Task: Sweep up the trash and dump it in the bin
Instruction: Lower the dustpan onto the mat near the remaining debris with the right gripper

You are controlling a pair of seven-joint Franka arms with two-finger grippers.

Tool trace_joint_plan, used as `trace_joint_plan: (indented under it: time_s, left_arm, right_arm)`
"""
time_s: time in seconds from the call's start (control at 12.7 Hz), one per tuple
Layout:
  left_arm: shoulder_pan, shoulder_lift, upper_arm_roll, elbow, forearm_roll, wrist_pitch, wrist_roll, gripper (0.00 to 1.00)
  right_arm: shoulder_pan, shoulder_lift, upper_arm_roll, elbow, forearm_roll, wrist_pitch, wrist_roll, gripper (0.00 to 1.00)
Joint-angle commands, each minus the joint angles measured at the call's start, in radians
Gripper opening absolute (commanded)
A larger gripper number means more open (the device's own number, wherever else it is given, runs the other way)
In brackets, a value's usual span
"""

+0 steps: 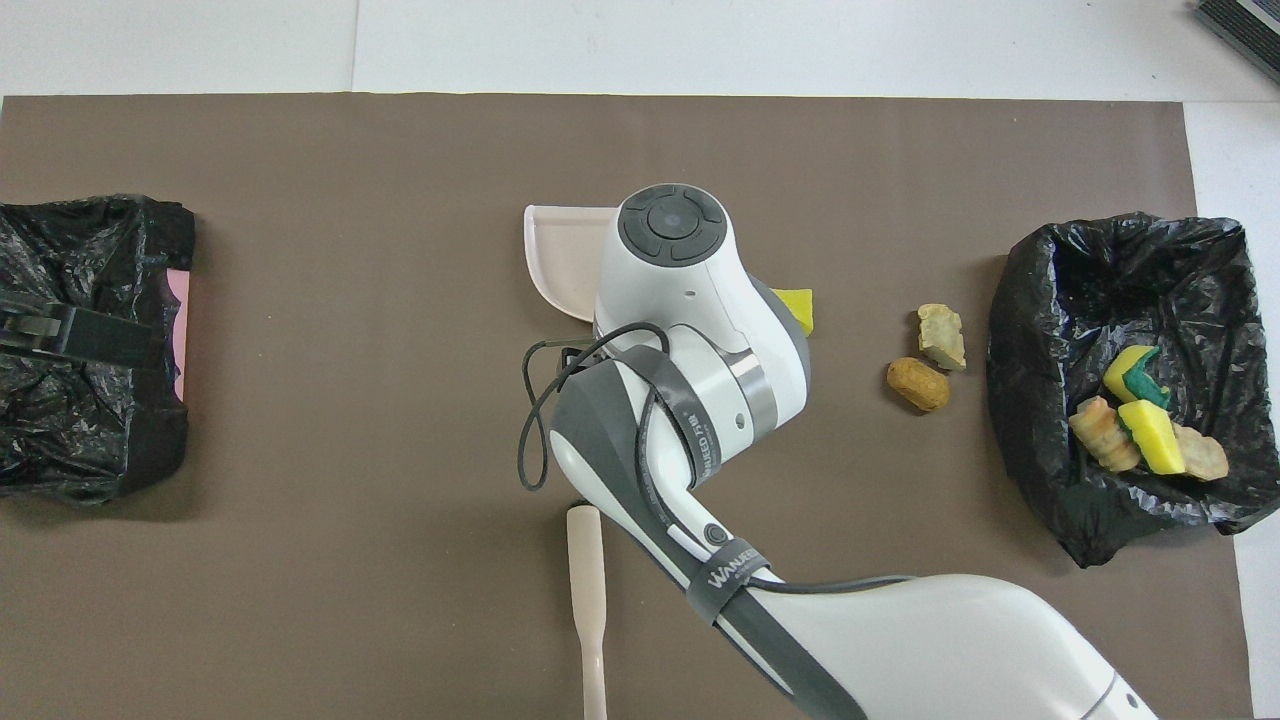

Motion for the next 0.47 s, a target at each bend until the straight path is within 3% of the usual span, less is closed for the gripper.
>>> trace_joint_plan:
  time_s: [0.0, 0.24, 0.39]
  left_arm:
    - [-0.002, -0.025, -0.014, -0.03, 0.017, 0.03, 0.007, 1.0]
    - [-0.004, -0.026, -0.08, -0.105, 0.014, 0.141, -0.003, 1.0]
    - [-0.004, -0.013, -0.127, -0.145, 0.014, 0.194, -0.003, 1.0]
  right_arm:
    - [-0.011, -0.102, 0.004, -0.107, 0.033, -0.082, -0.023, 1.0]
    - [0.032, -0.214, 0.016, -0.258, 0.094, -0.065, 0.006, 1.0]
    - [0.096, -0.295, 0.018, -0.419, 0.105, 0.063, 0.082, 1.0]
